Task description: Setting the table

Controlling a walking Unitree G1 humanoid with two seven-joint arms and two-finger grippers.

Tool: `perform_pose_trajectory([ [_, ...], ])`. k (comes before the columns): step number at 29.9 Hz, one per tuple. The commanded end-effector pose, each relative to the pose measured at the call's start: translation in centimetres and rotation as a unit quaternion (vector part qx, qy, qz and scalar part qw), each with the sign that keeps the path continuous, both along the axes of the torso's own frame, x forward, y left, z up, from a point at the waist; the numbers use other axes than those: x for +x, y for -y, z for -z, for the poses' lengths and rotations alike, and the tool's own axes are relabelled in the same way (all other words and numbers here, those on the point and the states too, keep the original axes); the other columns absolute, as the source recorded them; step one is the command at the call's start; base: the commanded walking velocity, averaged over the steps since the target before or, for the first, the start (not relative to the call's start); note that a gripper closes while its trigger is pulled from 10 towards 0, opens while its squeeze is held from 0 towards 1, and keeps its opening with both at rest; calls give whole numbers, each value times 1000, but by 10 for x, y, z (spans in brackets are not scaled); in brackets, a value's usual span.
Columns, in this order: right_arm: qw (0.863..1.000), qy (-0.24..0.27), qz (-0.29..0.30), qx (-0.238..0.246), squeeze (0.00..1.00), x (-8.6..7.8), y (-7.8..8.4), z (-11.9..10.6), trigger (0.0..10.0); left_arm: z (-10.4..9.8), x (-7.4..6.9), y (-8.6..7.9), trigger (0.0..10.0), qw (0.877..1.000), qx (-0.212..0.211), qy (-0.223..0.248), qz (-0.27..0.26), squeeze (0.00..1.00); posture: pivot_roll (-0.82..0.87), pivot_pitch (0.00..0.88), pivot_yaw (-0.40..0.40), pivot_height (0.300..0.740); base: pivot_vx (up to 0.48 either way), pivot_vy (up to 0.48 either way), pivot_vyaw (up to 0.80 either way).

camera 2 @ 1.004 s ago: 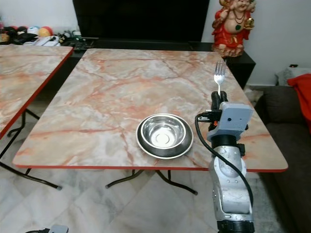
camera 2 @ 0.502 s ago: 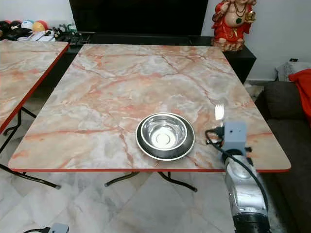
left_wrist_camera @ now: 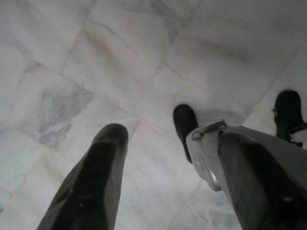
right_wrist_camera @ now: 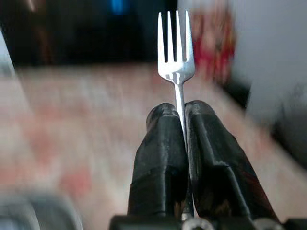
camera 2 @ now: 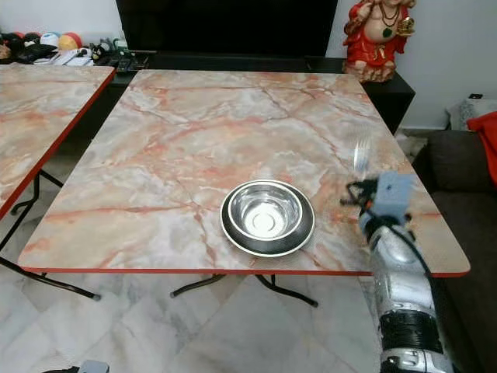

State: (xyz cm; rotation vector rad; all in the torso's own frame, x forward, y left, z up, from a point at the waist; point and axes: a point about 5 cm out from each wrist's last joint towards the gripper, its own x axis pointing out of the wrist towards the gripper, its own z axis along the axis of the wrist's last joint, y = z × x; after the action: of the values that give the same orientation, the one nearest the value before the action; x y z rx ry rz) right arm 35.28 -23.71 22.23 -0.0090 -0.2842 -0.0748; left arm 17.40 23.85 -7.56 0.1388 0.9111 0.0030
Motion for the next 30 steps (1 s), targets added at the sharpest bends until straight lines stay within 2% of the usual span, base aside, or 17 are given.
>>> perform_pose_trajectory([
  [1, 999, 33, 0, 2, 0, -6, -2, -10, 10000, 2, -9, -6, 10000, 1000, 6, -8, -13, 0, -64, 143, 7, 740, 0, 0, 0],
  [5, 999, 41, -6, -5, 0, -14, -6, -8, 10000, -1, -8, -14, 10000, 1000, 14, 0, -26, 0, -56, 142, 6, 740, 0, 0, 0],
  [6, 999, 48, -14, -7, 0, -20, -8, -7, 10000, -3, -9, -22, 10000, 999, 25, 1, -31, 0, -56, 142, 6, 740, 0, 0, 0],
  [12, 998, 48, -19, -18, 0, -30, -7, -2, 10000, -5, -13, -33, 10000, 999, 35, 7, -40, 0, -55, 127, 5, 740, 0, 0, 0],
  [16, 998, 54, -5, -14, 0, -29, -6, -5, 10000, -6, -12, -32, 10000, 999, 33, 13, -40, 0, -50, 113, 3, 740, 190, 0, 0],
  [25, 997, 67, -22, -35, 0, -29, -12, -11, 10000, -5, -2, -16, 10000, 999, 18, 25, -29, 0, -50, 98, -4, 740, 279, 0, 0],
  [30, 996, 75, -30, -40, 0, -30, -15, -14, 10000, -8, 5, -14, 10000, 999, 15, 35, -26, 0, -52, 109, -13, 740, 227, 0, 0],
])
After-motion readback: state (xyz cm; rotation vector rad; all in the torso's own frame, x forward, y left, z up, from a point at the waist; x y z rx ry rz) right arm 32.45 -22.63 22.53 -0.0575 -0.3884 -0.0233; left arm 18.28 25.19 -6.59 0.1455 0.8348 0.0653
